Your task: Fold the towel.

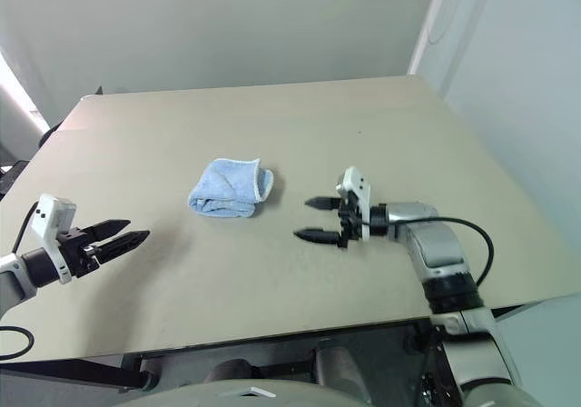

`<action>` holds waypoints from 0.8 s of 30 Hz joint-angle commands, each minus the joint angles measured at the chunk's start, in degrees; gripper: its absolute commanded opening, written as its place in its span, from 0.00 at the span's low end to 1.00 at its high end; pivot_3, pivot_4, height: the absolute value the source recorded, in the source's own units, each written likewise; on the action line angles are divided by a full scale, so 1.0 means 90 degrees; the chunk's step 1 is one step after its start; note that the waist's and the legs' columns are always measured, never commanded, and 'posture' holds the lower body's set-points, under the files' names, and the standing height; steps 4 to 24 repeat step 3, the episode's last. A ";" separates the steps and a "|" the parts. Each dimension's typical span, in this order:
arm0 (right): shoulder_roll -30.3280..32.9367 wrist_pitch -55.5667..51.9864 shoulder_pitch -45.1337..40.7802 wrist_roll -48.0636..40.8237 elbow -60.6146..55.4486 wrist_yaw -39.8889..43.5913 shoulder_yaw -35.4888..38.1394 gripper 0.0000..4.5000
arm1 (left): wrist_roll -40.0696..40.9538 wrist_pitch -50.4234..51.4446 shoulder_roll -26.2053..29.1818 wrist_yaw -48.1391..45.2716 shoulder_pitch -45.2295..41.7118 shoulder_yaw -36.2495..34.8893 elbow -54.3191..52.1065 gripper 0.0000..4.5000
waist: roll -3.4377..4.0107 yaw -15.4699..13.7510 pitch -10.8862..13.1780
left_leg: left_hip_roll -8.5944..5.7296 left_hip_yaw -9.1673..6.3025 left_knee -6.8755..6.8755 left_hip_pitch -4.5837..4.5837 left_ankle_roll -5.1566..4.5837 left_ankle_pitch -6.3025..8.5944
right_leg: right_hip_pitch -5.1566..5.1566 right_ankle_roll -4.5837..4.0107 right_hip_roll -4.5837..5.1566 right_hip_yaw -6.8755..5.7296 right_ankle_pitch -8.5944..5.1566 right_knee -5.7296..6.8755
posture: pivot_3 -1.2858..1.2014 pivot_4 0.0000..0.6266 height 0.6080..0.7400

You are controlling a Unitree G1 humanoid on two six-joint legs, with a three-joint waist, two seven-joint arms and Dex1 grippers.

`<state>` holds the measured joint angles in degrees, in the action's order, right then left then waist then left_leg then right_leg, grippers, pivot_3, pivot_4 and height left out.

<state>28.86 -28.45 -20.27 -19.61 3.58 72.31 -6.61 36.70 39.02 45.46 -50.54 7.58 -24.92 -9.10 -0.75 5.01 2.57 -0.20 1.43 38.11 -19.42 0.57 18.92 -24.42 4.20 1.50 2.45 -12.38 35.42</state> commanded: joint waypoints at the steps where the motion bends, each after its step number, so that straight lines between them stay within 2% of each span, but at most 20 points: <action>1: 0.0234 0.0338 0.0237 -0.0064 -0.0158 0.0103 0.0056 0.99 | 0.0036 -0.0089 0.0007 -0.0007 -0.0032 -0.0113 -0.0113 0.81 | -0.0002 -0.0045 0.0001 | 0.0000 0.0003 0.0000 0.0001 0.0000 0.0000 | -0.0001 -0.0001 0.0000 0.0002 0.0000 0.0000 | 0.52 0.00 1.00; 24: 0.0330 0.0376 0.0354 -0.0095 -0.0125 0.0057 0.0142 0.99 | 0.0058 -0.0035 0.0087 -0.0043 0.0015 -0.0151 -0.0215 0.81 | -0.0004 -0.0067 0.0002 | 0.0000 0.0006 0.0001 0.0001 0.0000 0.0000 | -0.0001 -0.0003 -0.0001 0.0003 -0.0001 0.0000 | 0.52 0.00 1.00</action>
